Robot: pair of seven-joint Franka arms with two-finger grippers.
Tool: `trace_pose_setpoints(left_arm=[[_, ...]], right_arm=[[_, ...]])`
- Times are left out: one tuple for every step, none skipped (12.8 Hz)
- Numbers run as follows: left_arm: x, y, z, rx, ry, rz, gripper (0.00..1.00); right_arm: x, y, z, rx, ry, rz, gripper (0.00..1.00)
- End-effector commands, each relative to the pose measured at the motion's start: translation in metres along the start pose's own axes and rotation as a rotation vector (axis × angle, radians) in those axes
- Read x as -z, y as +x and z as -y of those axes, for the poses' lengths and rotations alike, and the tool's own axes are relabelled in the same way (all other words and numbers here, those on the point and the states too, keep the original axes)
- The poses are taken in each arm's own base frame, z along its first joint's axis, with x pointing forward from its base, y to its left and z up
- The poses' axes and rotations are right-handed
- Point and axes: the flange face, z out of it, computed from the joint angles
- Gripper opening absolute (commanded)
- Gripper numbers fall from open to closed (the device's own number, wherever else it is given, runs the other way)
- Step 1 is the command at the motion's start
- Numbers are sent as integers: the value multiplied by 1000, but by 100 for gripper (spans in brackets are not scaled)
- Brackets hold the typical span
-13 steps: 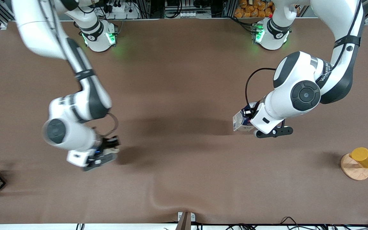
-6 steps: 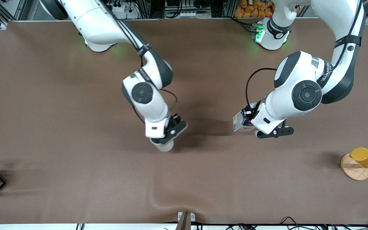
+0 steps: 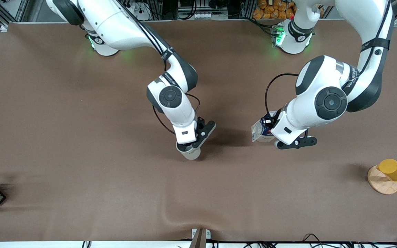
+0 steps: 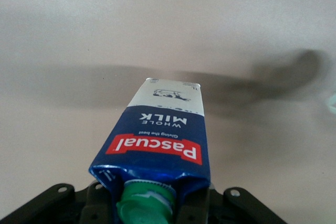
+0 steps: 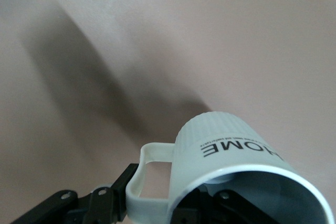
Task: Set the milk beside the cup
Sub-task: 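Carry the mug toward the table middle while the left gripper lifts the carton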
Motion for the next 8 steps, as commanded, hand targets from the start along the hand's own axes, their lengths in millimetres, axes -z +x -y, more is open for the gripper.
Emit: trace_pose_setpoints(left_arm=[[5,0,-1,20,-13,12,40],[4,0,0,22,-12,13,40],[5,0,0,22,-13,12,40],[4,0,0,22,-12,13,40],[4,0,0,22,-12,13,40],[4,-1,-1,20,-12,13,40],[4,-1,-1,20,-13,14,40],[5,0,-1,20,-14,13,40]], right_arm=[[-29,17,5,-107,39,-44,14],[-36,18,9,-123,37,-57,15],[-39,20,14,-129,35,-75,25],[-41,19,14,-133,36,-72,78],[-39,20,14,-135,37,-71,100],[-34,21,15,-136,37,-74,100],[-23,24,17,-142,39,-86,100],[-12,28,21,-147,42,-101,100]])
